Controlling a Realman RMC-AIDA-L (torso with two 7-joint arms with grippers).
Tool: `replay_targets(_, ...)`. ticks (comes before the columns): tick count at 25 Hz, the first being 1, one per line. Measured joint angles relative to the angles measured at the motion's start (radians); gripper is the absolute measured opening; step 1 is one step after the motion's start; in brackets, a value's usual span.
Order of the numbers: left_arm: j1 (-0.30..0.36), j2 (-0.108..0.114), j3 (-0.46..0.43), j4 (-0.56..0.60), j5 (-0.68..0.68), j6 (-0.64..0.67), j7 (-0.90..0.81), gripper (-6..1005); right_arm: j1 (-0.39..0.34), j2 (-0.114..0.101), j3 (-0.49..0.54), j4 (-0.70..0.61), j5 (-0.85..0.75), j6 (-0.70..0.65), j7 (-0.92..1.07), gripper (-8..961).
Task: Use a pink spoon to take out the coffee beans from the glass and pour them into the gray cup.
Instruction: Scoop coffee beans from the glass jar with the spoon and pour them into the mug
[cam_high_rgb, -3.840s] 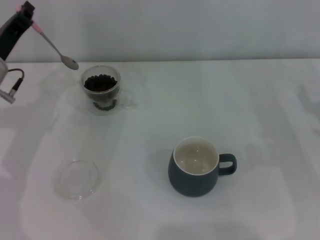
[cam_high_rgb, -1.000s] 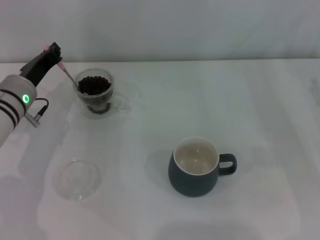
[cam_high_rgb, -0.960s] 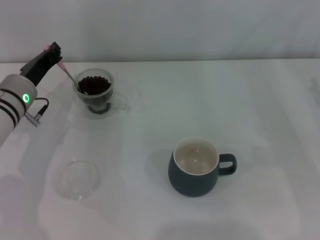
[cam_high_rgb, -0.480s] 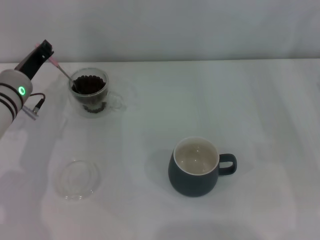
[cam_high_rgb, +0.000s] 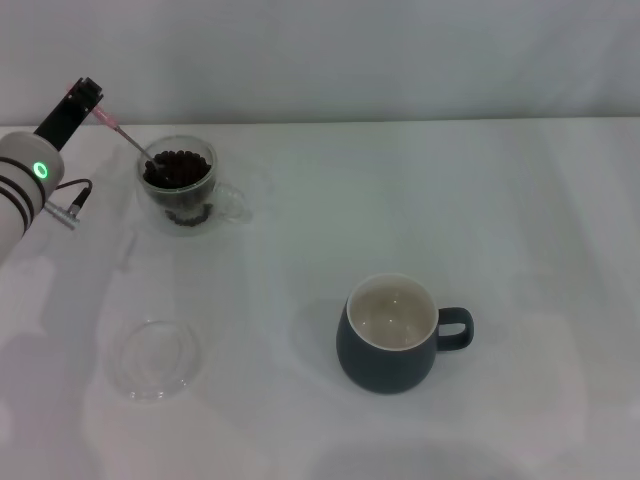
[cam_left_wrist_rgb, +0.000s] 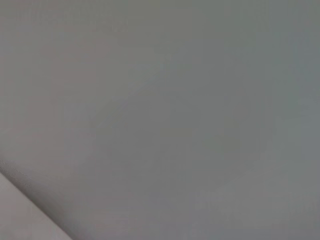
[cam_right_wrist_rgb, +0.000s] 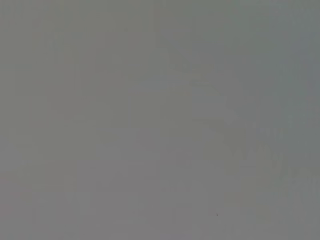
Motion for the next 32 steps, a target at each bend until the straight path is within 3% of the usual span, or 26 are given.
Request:
replay_targets(17,0.015,-0.003,0.0,-0.003,0.012,0.007,-0.216,132,0.0,-0.032,0.004,-0.011,-0.006,0.026,0.011,873)
replay_targets(25,0.035,-0.003,0.0,-0.001,0.012,0.016,-0.254,132,-0.005,-0.034,0.004,-0.01,-0.006,0.026,0.012,873)
replay_targets(32,0.071,-0.003,0.002,-0.001,0.012,0.1,-0.323,132,-0.01,-0.031,0.004,-0.011,-0.007,0.026,0.012,873)
